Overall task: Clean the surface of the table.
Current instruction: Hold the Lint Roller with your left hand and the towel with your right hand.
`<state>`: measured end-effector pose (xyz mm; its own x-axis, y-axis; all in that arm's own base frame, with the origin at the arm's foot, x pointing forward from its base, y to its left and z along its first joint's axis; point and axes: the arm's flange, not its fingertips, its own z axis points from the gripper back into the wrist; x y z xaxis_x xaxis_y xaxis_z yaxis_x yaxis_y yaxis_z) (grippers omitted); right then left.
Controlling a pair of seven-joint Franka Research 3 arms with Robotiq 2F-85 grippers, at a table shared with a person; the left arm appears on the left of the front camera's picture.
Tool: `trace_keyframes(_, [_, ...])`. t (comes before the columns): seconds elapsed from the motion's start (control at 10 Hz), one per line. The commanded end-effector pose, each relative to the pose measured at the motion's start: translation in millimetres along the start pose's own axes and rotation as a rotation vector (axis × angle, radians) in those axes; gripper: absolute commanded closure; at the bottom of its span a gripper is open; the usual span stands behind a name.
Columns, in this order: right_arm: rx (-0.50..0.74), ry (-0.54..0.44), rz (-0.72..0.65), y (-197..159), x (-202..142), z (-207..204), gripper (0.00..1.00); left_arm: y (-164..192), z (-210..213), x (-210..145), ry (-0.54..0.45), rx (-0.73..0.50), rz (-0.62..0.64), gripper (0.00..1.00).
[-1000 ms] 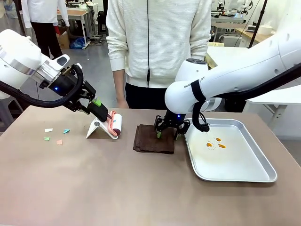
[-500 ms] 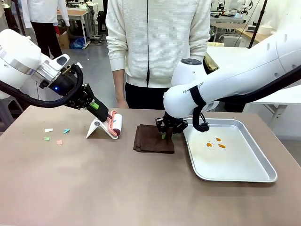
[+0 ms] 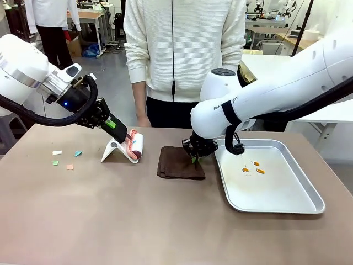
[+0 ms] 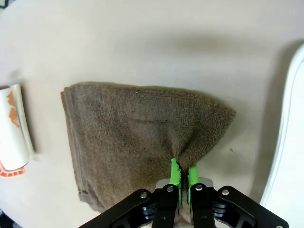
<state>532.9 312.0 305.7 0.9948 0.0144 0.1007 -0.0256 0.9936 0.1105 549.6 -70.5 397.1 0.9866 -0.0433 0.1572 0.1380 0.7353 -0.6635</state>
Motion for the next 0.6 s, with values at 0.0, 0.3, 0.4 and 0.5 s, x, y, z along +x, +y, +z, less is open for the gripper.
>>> trace_keyframes(0.0, [-0.023, -0.005, -0.032, 2, -1, -12, 1.0, -7, 1, -2, -0.012, -0.027, -0.028, 1.0])
trace_keyframes(0.3, [0.09, 0.018, -0.034, -7, 4, -10, 1.0, -11, 10, -8, -0.022, -0.069, -0.053, 1.0])
trace_keyframes(0.4, [0.172, 0.035, -0.054, -17, 9, -7, 1.0, -13, 14, -11, -0.026, -0.094, -0.066, 1.0])
trace_keyframes(0.5, [0.282, 0.049, -0.07, -28, 11, -1, 1.0, -14, 17, -13, -0.036, -0.114, -0.07, 1.0])
